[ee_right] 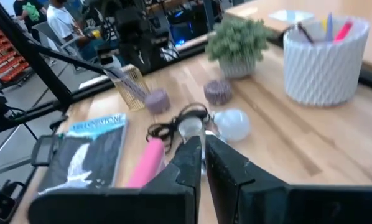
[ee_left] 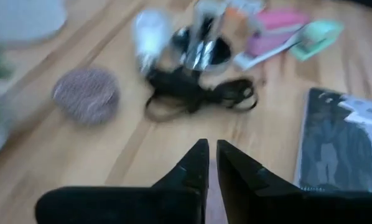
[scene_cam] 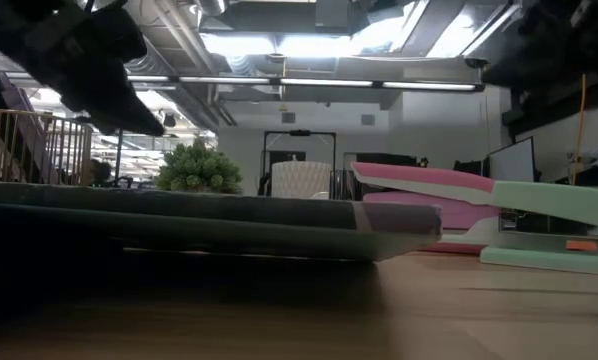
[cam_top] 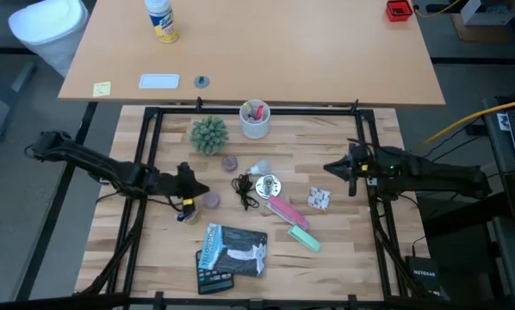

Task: Screw lightbulb
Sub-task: Return to Home Position

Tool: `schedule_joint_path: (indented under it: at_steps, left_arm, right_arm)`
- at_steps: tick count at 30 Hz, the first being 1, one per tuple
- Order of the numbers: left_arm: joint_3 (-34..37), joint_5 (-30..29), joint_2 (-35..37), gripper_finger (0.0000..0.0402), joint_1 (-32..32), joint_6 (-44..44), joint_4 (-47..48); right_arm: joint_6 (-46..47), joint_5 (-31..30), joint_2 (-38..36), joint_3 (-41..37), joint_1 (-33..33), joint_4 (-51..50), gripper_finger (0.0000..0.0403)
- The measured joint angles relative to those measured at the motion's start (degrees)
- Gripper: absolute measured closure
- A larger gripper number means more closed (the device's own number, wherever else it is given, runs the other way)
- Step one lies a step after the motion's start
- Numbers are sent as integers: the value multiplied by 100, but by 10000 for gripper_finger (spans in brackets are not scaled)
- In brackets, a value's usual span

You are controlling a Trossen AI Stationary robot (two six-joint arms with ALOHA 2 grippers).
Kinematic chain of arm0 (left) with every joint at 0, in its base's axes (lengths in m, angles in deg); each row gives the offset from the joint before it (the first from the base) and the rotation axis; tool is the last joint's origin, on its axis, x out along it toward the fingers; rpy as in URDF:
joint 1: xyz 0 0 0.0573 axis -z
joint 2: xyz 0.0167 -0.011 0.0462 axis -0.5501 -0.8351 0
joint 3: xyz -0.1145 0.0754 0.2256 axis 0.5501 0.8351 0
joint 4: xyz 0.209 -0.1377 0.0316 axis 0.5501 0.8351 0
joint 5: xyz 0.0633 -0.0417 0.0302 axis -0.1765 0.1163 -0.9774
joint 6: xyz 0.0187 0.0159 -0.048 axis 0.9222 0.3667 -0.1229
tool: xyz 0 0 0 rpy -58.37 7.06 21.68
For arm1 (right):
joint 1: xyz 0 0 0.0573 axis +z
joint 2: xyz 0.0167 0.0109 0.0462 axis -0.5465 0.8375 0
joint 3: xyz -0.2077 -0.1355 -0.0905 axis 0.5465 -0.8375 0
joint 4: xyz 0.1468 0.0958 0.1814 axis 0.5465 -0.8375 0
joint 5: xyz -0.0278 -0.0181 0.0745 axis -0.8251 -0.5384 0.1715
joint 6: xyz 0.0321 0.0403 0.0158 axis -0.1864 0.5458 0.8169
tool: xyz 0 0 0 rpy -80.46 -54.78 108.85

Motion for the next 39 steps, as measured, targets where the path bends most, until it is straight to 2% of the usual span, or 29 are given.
schedule_joint_path:
  at_steps: [3,6,12,15,20,25,33,39]
  left_arm:
    - [588,-3,-127,386,9,696,-1504]
    - [972,-4,-152,396,0,1421,-2545]
    - [1343,-7,6,397,-293,2778,-3543]
    - [1450,-7,203,399,-610,3045,-3568]
    - [1577,45,738,399,-1174,3354,-3512]
    - [1671,602,1460,400,-1592,3503,-3320]
    - [1717,723,2678,400,-1764,3062,-1838]
    - [1717,743,3404,400,-1763,3019,-1347]
  right_arm:
    - [115,2,-116,-438,0,204,375]
    - [221,83,-113,-936,0,670,375]
    - [274,396,-85,-1879,0,2218,375]
    - [291,492,-83,-2074,0,2554,375]
    - [346,496,-83,-2075,-2,2466,375]
    - [345,496,-85,-2078,-2,2482,375]
    - [338,496,-85,-2084,-4,2475,375]
    - [231,407,-83,-2088,-4,2486,375]
